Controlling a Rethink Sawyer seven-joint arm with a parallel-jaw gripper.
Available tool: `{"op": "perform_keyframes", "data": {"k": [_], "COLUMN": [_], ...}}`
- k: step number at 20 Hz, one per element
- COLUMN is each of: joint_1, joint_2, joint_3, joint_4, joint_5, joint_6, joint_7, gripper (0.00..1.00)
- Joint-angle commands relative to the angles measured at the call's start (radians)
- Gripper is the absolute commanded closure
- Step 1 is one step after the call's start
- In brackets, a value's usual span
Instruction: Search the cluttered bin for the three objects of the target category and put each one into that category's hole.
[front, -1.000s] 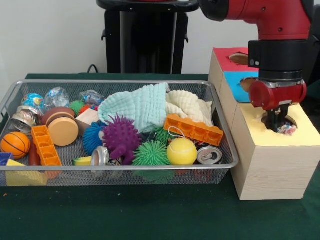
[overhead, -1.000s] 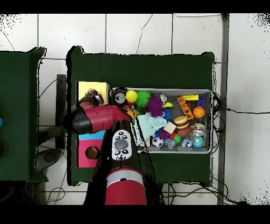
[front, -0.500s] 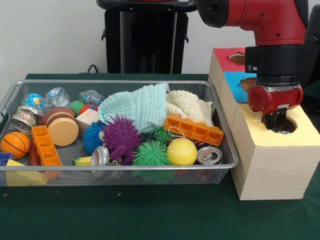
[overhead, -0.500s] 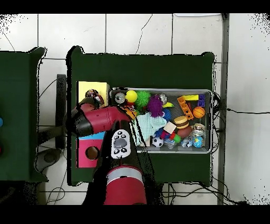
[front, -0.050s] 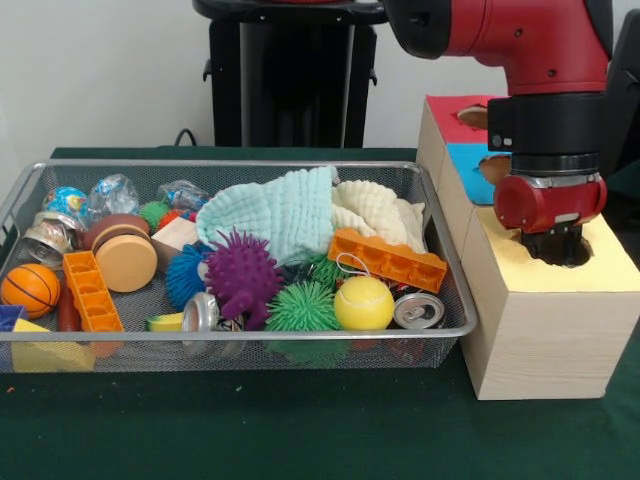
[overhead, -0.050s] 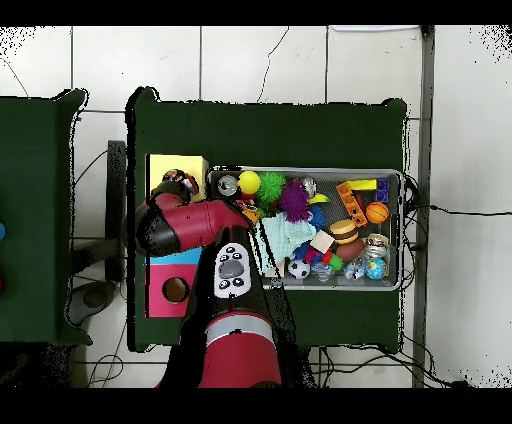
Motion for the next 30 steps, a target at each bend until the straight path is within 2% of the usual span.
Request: {"op": "perform_keyframes", "data": {"k": [1, 4, 10, 16, 17, 21, 27, 29, 30], "joint_1": [-0.016, -0.007, -0.004, -0.036, -0.039, -0.039, -0.041, -0.033, -0.038], "joint_2": [0.088, 0.078, 0.049, 0.036, 0.035, 0.034, 0.032, 0.021, 0.005], "joint_3": [0.008, -0.005, -0.009, 0.025, 0.028, 0.028, 0.033, 0.023, 0.024], "joint_4": [0.063, 0.053, 0.028, 0.051, 0.052, 0.043, 0.037, 0.025, 0.032], "joint_5": [-0.065, -0.083, -0.096, -0.068, -0.067, -0.05, -0.049, -0.052, -0.032], "joint_6": [0.028, -0.018, 0.058, 0.066, 0.066, 0.102, 0.095, 0.078, 0.101], "joint_7": [0.106, 0.104, 0.053, 0.081, 0.082, 0.082, 0.084, 0.086, 0.098], "gripper": [0.0, 0.0, 0.0, 0.0, 1.0, 1.0, 1.0, 1.0, 1.0]}}
